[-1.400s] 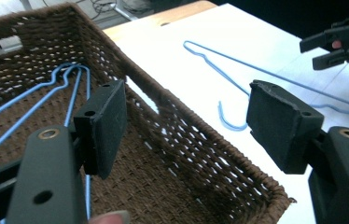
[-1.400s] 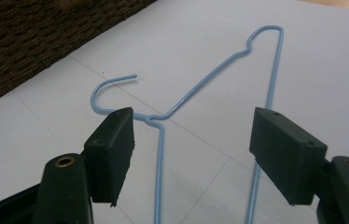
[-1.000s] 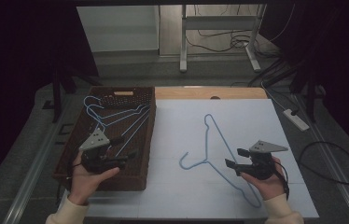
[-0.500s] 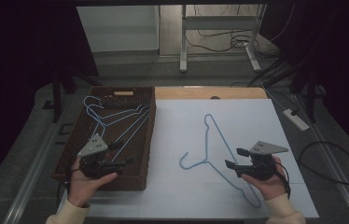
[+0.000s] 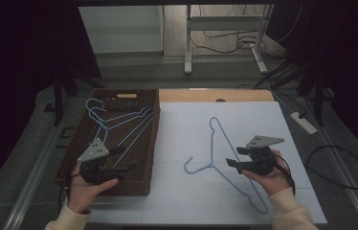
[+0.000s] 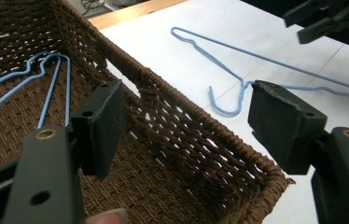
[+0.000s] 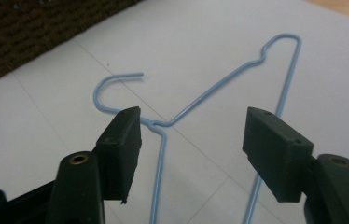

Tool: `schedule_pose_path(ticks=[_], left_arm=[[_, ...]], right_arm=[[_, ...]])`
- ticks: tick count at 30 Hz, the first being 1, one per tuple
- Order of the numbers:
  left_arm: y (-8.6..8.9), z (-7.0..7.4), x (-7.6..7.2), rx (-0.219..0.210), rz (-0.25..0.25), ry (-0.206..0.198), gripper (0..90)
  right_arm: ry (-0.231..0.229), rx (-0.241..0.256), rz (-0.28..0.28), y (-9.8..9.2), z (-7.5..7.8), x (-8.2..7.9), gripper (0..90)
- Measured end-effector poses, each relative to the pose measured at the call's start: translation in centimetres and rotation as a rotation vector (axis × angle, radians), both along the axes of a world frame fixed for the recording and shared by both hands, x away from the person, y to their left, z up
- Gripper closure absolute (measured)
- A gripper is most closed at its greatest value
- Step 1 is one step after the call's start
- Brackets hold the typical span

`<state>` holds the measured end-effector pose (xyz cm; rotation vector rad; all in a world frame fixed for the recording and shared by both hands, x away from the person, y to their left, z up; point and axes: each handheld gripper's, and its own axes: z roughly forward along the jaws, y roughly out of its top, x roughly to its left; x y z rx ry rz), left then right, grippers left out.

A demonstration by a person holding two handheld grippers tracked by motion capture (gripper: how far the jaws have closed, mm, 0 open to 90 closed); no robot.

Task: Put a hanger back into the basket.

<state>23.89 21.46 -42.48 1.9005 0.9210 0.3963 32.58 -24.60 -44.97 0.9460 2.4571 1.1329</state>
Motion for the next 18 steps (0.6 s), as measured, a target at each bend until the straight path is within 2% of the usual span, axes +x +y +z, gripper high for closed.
schedule_pose_path(ticks=[2,5,11,14,18], left_arm=[[0.0,0.0,0.0,0.0,-0.004,0.005,28.0],[-0.2,-0.1,0.0,0.005,-0.008,0.009,27.7],[-0.3,-0.3,0.1,0.009,-0.011,0.017,27.6],[-0.2,-0.4,0.1,0.011,-0.009,0.018,27.6],[0.0,-0.3,0.1,0.009,-0.006,0.014,27.6]], right_arm=[[0.036,-0.027,0.03,0.6,0.0,0.8,50.9],[0.079,-0.065,0.055,1.2,0.0,2.1,59.4],[0.114,-0.138,0.053,1.9,-0.4,5.3,83.1],[0.127,-0.166,0.025,2.3,-0.9,7.1,88.8],[0.15,-0.194,-0.019,2.9,-2.1,9.2,90.0]])
